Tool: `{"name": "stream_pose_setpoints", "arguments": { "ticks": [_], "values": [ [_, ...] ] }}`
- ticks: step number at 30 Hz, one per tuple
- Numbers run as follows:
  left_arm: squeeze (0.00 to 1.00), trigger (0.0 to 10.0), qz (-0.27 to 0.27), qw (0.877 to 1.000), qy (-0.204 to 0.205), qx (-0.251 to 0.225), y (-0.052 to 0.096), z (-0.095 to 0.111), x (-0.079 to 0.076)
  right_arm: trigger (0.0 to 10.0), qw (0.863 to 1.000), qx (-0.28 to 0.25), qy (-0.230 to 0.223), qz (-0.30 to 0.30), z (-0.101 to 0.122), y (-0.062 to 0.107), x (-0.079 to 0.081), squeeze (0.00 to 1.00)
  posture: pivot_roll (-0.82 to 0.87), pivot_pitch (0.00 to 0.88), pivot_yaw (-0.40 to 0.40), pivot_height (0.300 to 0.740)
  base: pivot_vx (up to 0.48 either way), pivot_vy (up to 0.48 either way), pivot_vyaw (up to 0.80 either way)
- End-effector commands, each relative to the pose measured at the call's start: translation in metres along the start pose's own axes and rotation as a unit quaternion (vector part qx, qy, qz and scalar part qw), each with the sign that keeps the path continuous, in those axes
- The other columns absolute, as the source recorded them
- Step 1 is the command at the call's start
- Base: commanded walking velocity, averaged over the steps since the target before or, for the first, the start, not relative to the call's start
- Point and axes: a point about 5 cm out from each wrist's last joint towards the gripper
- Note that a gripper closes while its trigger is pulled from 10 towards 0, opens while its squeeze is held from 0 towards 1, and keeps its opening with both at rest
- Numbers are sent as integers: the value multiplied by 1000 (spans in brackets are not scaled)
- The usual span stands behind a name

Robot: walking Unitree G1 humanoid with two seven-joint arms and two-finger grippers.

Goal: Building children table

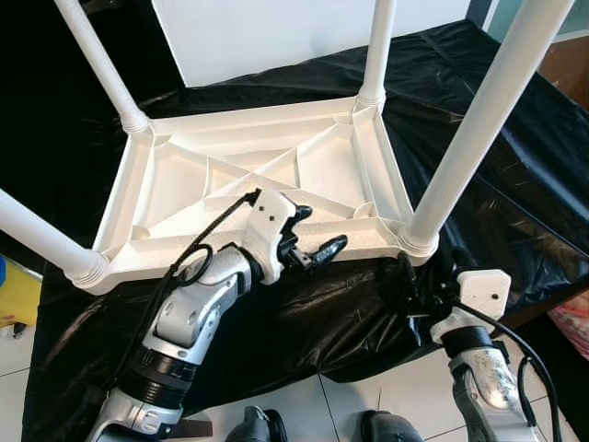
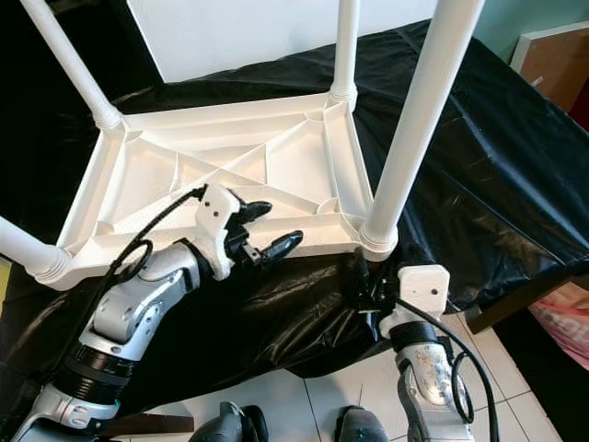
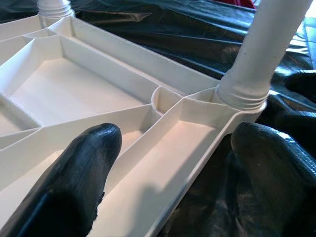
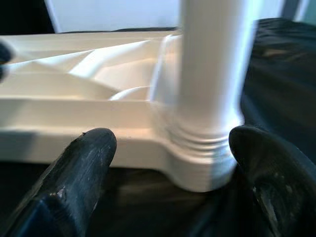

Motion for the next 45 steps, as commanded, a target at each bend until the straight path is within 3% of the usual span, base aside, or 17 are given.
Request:
{"name": "stream_pose_setpoints", "arguments": {
  "ticks": [1,4,6,12,19,29,30,35,36,37,39,45],
  "values": [
    [0,10000,-2,1000,-7,2,3,-2,5,10000,999,23,-14,32,-5,3,5,0,-157,143,96,740,0,0,0],
    [0,10000,-2,1000,-7,2,3,-2,5,10000,999,23,-14,32,-5,3,5,0,-157,143,96,740,0,0,0],
    [0,10000,7,1000,-18,7,8,-3,12,10000,994,47,-35,97,-10,-2,18,0,-145,142,94,740,0,0,0],
    [0,10000,13,1000,-24,9,12,-3,18,10000,990,45,-51,127,-10,-15,30,0,-137,144,91,740,0,0,0],
    [0,10000,-5,999,-33,14,15,-4,15,10000,992,-9,-85,95,-1,-50,40,0,-115,146,110,740,0,0,0],
    [0,10000,-43,997,-60,15,9,0,18,10000,991,-39,-123,21,0,-61,38,0,-117,138,153,740,0,0,0],
    [0,10000,-57,996,-66,14,6,1,18,10000,988,-54,-141,-42,0,-60,23,0,-130,137,171,740,0,0,0],
    [0,10000,-60,996,-67,14,5,1,18,10000,986,-60,-143,-63,0,-60,17,0,-134,137,176,740,0,0,0],
    [0,10000,-63,996,-66,12,4,2,18,10000,982,-72,-143,-96,1,-59,4,0,-141,139,187,740,0,0,0],
    [0,10000,-63,996,-66,12,4,2,18,10000,982,-72,-143,-96,1,-59,4,0,-141,139,187,740,0,0,0],
    [0,10000,-74,995,-63,9,2,3,15,10000,978,-90,-131,-139,6,-57,-20,0,-150,143,200,740,0,0,0],
    [0,10000,-91,994,-59,2,-3,4,8,10000,974,-103,-103,-172,12,-53,-47,0,-153,150,207,740,0,0,0]
  ]
}}
Point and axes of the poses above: a point about 5 cm out from each wrist's last joint towards the gripper, its own y axis pointing back from the gripper into the wrist, its own z axis along the axis of the wrist's last joint, x = y × z, and after that the axes turned 13 degrees about -y, right-handed
